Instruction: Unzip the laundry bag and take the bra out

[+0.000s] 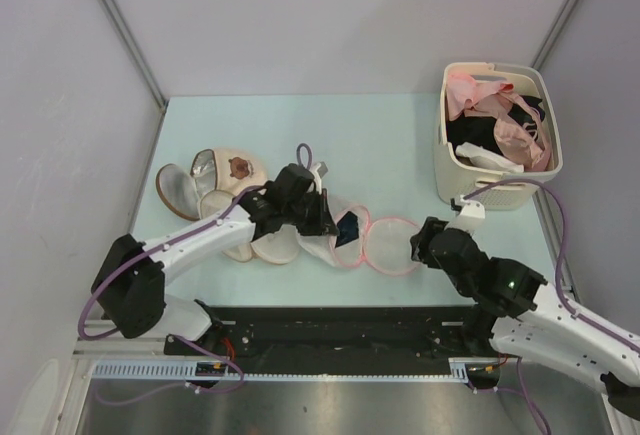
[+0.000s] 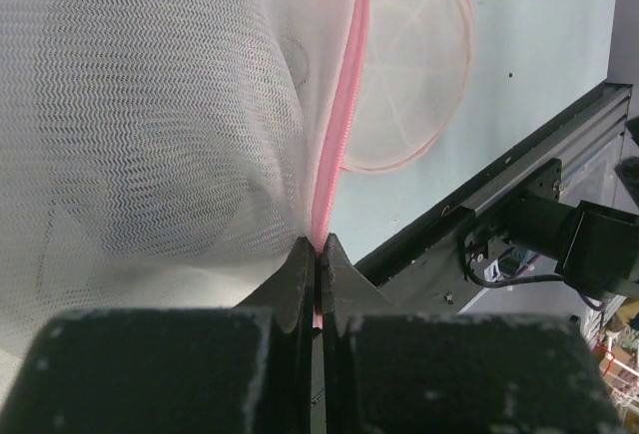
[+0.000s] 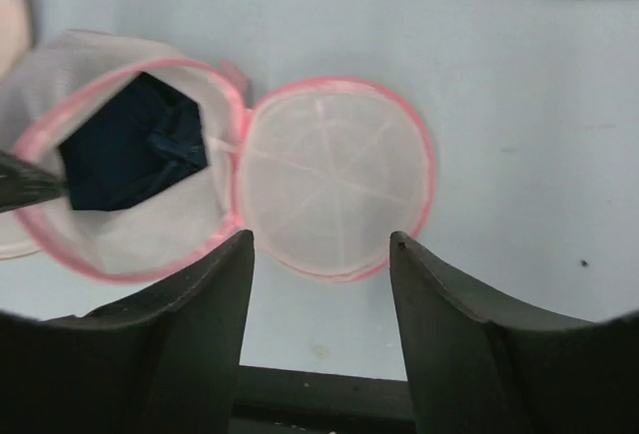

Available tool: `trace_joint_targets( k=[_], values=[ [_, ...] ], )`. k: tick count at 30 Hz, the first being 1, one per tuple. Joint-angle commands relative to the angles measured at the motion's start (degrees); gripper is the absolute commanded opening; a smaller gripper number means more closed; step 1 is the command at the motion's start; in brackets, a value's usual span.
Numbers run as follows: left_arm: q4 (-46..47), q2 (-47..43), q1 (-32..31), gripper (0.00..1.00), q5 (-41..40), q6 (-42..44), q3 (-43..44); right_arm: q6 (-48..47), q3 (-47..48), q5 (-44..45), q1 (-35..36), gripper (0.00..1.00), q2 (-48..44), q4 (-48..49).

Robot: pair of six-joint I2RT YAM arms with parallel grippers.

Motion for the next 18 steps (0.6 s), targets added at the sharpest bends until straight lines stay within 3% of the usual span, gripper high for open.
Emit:
trace_joint_targets(
  k=[1,5,11,18],
  values=[
    [1.42,-1.87,-0.2,0.0,0.79,1.57,0.87,-0.4,4.95,3.11,3.61,0.59,3.21,8.56],
    [-0.07,-2.4,-0.2,0.0,-0.27,1.66,1.58,-0.68,4.95,-2.24,6.52,0.55,15.14,18.31],
    [-0.78,-1.96,-0.11,0.0,-2.12,1.75,2.02,-1.46,4.86,-13.93,4.24,0.56,27.91,32.2],
    [-1.04,0.5,-0.11,0.0,-1.59,1.75,3.25,-2.51,4.25,-25.98,-4.89,0.56,37.59,44.23]
  ],
)
